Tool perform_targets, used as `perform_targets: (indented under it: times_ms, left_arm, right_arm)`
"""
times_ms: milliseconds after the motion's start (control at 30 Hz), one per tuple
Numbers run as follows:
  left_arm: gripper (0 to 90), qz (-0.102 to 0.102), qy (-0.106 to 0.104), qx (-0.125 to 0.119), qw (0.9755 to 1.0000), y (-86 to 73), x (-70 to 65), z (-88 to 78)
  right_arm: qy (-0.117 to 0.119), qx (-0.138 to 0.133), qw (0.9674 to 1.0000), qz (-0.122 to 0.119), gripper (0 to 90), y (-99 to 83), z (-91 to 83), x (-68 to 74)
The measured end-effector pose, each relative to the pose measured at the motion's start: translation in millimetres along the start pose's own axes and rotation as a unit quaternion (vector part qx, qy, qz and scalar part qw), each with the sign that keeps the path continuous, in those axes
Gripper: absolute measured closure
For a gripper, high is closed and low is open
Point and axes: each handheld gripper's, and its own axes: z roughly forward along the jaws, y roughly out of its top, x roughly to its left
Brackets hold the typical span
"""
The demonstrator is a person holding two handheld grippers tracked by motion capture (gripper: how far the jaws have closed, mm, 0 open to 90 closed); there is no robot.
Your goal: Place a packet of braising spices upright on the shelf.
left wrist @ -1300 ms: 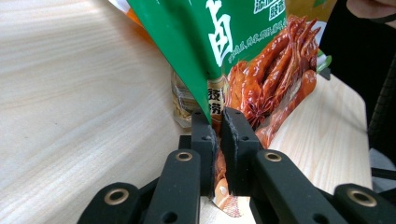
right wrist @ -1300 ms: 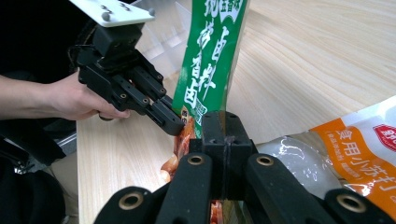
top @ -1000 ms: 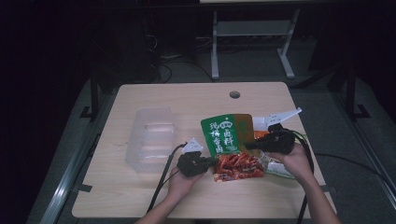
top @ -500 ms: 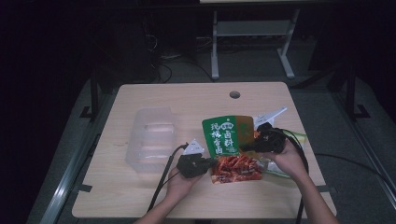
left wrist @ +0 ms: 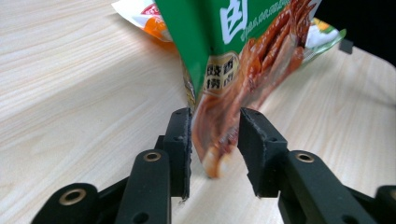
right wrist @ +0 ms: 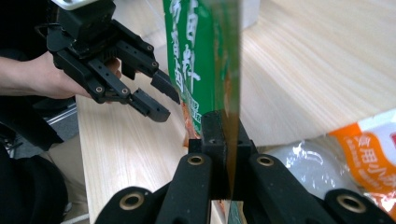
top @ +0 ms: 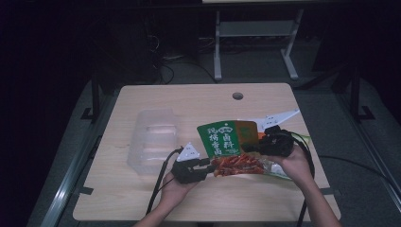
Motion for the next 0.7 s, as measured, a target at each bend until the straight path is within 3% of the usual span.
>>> perform_targets:
  times_ms: [67,233,400,700]
  left_arm:
    - [62.4,-0.002,0.002,0.0,1.0,-0.4,-0.9,-3.3]
    - [59.7,-0.001,0.008,0.005,1.0,-2.6,-1.7,-10.4]
    - [56.7,0.016,0.016,0.011,0.9997,-5.6,-5.5,-15.8]
    - [48.4,0.053,0.024,0.026,0.998,-9.6,-14.8,-22.9]
  right_arm:
    - [-0.006,-0.005,0.9999,-0.011,89.7,3.0,-1.4,3.4]
    - [-0.012,-0.019,0.9996,-0.015,89.7,9.4,-6.2,10.2]
    - [-0.022,-0.043,0.9988,-0.009,89.7,14.9,-12.9,12.3]
    - [-0.035,-0.05,0.9981,-0.008,89.7,31.6,-12.5,15.6]
